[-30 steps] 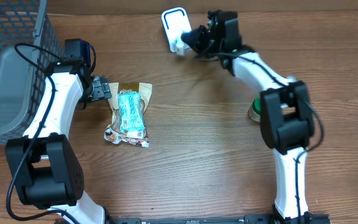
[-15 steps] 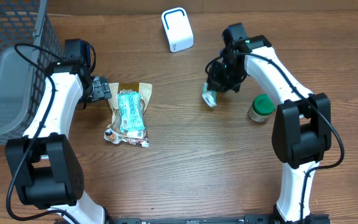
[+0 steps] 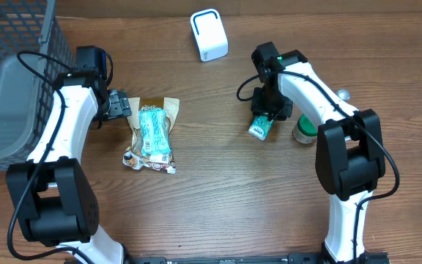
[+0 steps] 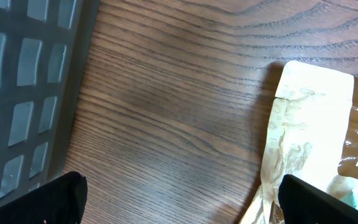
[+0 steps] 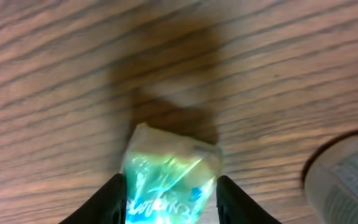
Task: Scan the item barcode
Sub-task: 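Carry the packet right and lower it onto the table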
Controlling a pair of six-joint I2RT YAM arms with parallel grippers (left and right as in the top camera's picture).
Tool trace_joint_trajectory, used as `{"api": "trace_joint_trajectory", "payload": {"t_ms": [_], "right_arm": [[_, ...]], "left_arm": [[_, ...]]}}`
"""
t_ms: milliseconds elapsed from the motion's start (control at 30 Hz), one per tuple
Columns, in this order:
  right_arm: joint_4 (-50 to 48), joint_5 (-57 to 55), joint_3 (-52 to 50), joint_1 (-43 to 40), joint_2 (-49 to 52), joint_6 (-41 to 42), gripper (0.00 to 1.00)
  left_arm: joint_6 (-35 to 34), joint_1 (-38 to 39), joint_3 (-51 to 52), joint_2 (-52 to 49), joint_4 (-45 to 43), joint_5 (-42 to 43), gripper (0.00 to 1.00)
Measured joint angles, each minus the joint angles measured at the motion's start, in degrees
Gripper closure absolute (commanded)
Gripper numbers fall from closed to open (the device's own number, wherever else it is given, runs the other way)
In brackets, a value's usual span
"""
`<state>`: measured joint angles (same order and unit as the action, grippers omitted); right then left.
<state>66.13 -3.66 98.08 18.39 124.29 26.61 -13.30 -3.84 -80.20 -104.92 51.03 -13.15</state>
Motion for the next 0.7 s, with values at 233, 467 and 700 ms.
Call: {"api": "trace_joint_trajectory", "payload": {"t_ms": [233, 467, 700], "right_arm": [[-0.46, -0.20, 0.00, 0.48, 0.00, 0.11, 0.50], [-1.97, -0.98, 0.00, 3.08, 0.00, 0.09, 0.48], [-0.70, -1.77, 2.73, 4.61, 0.00, 0.15, 0.48]], "left_arm": [[0.00, 0.00, 0.00, 0.00, 0.00, -0.02, 0.00], [0.00, 0.00, 0.00, 0.00, 0.00, -0.02, 0.00], [0.00, 0.00, 0.00, 0.00, 0.02, -0.02, 0.00]]}}
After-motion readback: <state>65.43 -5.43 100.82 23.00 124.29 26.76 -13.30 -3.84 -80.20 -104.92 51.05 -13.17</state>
